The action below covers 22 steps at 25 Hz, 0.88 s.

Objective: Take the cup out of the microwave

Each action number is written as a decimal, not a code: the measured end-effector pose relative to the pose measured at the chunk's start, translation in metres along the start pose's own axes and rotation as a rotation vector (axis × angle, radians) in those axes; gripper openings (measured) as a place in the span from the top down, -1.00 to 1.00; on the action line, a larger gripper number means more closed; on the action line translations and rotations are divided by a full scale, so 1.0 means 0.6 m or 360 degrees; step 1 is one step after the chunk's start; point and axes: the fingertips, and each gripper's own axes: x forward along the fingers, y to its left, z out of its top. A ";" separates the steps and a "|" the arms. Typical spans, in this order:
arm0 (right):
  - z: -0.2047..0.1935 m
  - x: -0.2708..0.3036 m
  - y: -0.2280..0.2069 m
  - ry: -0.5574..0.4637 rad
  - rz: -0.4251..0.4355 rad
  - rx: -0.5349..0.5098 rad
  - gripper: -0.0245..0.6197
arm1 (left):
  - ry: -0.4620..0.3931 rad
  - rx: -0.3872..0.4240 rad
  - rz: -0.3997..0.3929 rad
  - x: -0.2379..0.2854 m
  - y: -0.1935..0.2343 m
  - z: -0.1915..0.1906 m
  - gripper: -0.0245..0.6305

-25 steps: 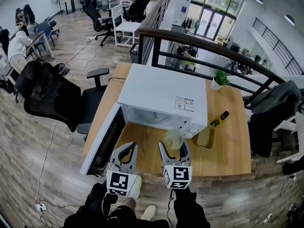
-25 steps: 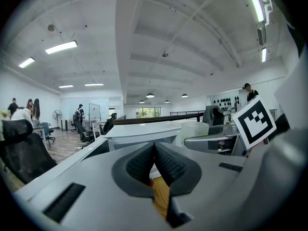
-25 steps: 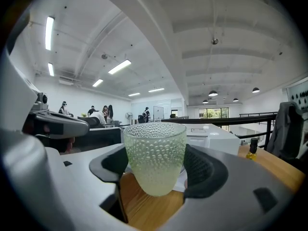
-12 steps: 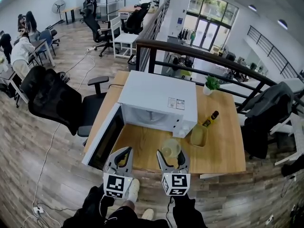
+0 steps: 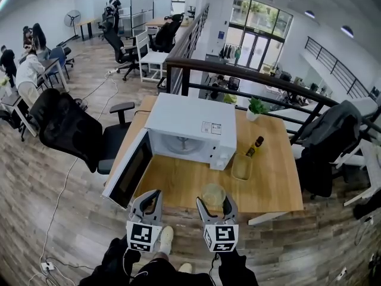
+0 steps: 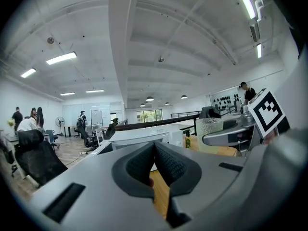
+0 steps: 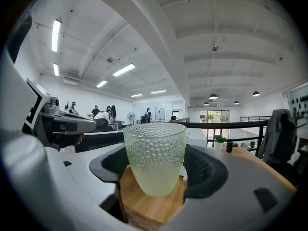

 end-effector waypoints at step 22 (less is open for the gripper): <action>-0.050 -0.176 -0.010 0.0021 -0.0036 0.0012 -0.25 | 0.0033 -0.0004 -0.0003 -0.115 -0.098 -0.015 0.85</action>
